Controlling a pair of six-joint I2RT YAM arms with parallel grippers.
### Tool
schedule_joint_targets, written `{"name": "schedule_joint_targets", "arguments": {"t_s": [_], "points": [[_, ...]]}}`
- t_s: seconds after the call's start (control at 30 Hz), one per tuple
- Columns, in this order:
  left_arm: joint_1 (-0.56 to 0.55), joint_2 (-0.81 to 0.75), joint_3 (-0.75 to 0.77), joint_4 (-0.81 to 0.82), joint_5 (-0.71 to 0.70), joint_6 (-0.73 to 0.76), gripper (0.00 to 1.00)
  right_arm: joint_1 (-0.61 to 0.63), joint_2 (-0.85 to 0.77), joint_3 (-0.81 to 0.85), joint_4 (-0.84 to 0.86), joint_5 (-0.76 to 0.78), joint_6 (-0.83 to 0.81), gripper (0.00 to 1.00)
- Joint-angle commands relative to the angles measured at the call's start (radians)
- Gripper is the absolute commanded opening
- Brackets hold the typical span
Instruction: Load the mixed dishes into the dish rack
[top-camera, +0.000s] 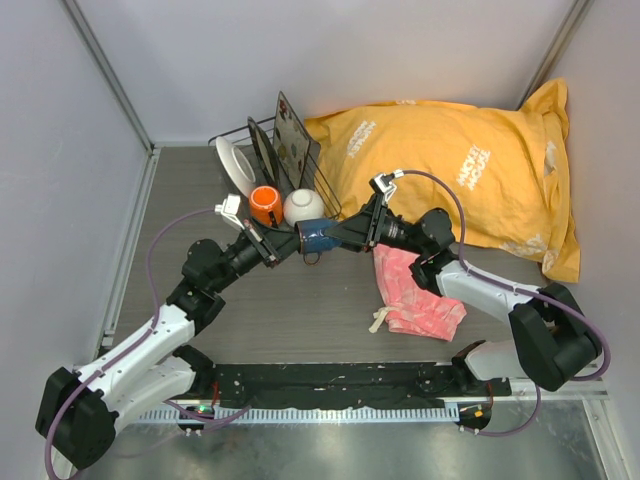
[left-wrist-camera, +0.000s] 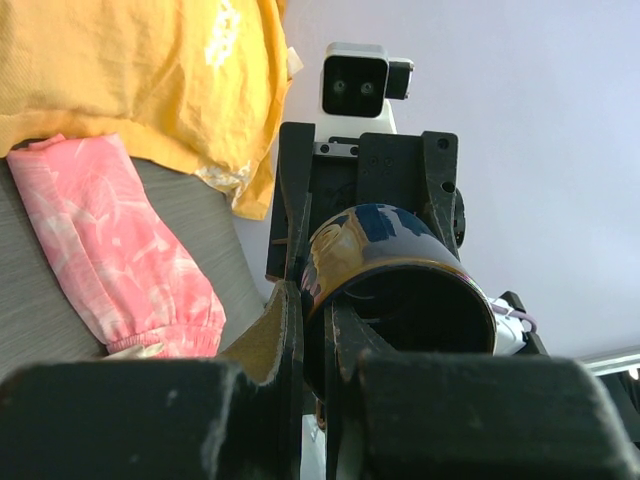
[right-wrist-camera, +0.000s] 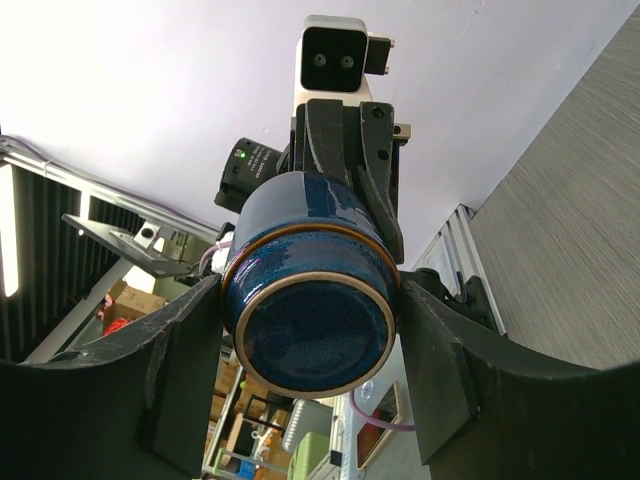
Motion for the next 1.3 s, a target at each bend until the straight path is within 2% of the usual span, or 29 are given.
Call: {"name": "schedule_joint_targets", "arguments": {"t_s": [0.0, 0.03, 0.1, 0.13, 0.17, 0.23, 0.27, 0.4, 0.43, 0.53, 0.63, 0.67, 0.73, 0.77, 0.8, 0.87, 0.9, 1.03, 1.2, 1.27], "points": [[0.004, -0.003, 0.004, 0.101, 0.018, -0.008, 0.07, 0.011, -0.003, 0.040, 0.074, -0.008, 0.013, 0.01], [0.004, -0.004, 0.002, 0.101, 0.015, -0.007, 0.10, 0.011, -0.003, 0.040, 0.077, -0.009, 0.015, 0.01], [0.004, -0.007, -0.007, 0.098, 0.013, -0.007, 0.25, 0.011, -0.012, 0.039, 0.090, -0.006, 0.016, 0.01], [0.004, -0.015, -0.009, 0.095, 0.005, -0.005, 0.34, 0.011, -0.016, 0.039, 0.090, 0.000, 0.013, 0.01], [0.004, -0.020, -0.015, 0.090, 0.001, -0.004, 0.50, 0.011, -0.021, 0.039, 0.089, 0.003, 0.010, 0.01], [0.006, -0.040, -0.022, 0.061, -0.007, 0.004, 0.61, 0.010, -0.035, 0.043, 0.087, 0.012, 0.004, 0.01], [0.004, -0.047, -0.030, 0.046, -0.014, 0.012, 0.71, 0.010, -0.041, 0.046, 0.083, 0.015, -0.003, 0.01], [0.007, -0.125, -0.050, -0.101, -0.065, 0.053, 0.89, -0.009, -0.061, 0.057, 0.057, 0.024, -0.022, 0.01], [0.011, -0.145, -0.065, -0.153, -0.076, 0.058, 0.98, -0.024, -0.069, 0.061, 0.051, 0.024, -0.024, 0.01], [0.020, -0.242, -0.090, -0.259, -0.123, 0.076, 1.00, -0.061, -0.082, 0.072, 0.000, 0.028, -0.048, 0.01], [0.023, -0.349, -0.092, -0.428, -0.183, 0.098, 1.00, -0.072, -0.102, 0.121, -0.161, 0.034, -0.152, 0.01], [0.023, -0.374, -0.084, -0.532, -0.205, 0.107, 1.00, -0.073, -0.121, 0.147, -0.349, 0.044, -0.219, 0.01], [0.023, -0.438, -0.043, -0.653, -0.269, 0.153, 1.00, -0.067, -0.138, 0.257, -0.580, 0.124, -0.457, 0.01], [0.023, -0.455, -0.026, -0.704, -0.292, 0.171, 1.00, -0.053, -0.139, 0.305, -0.811, 0.162, -0.537, 0.01], [0.023, -0.467, -0.010, -0.800, -0.312, 0.185, 1.00, -0.046, -0.127, 0.354, -0.909, 0.216, -0.679, 0.01], [0.023, -0.483, 0.045, -0.891, -0.389, 0.233, 1.00, -0.029, -0.103, 0.492, -1.125, 0.340, -0.769, 0.01], [0.023, -0.480, 0.065, -0.967, -0.412, 0.245, 1.00, -0.012, -0.064, 0.532, -1.176, 0.377, -0.805, 0.01], [0.023, -0.445, 0.166, -1.101, -0.505, 0.312, 1.00, 0.062, 0.073, 0.789, -1.377, 0.550, -0.962, 0.01], [0.023, -0.414, 0.223, -1.161, -0.548, 0.363, 1.00, 0.157, 0.299, 1.133, -1.606, 0.678, -1.138, 0.01], [0.023, -0.414, 0.237, -1.175, -0.559, 0.372, 1.00, 0.177, 0.396, 1.212, -1.666, 0.725, -1.217, 0.01]]}}
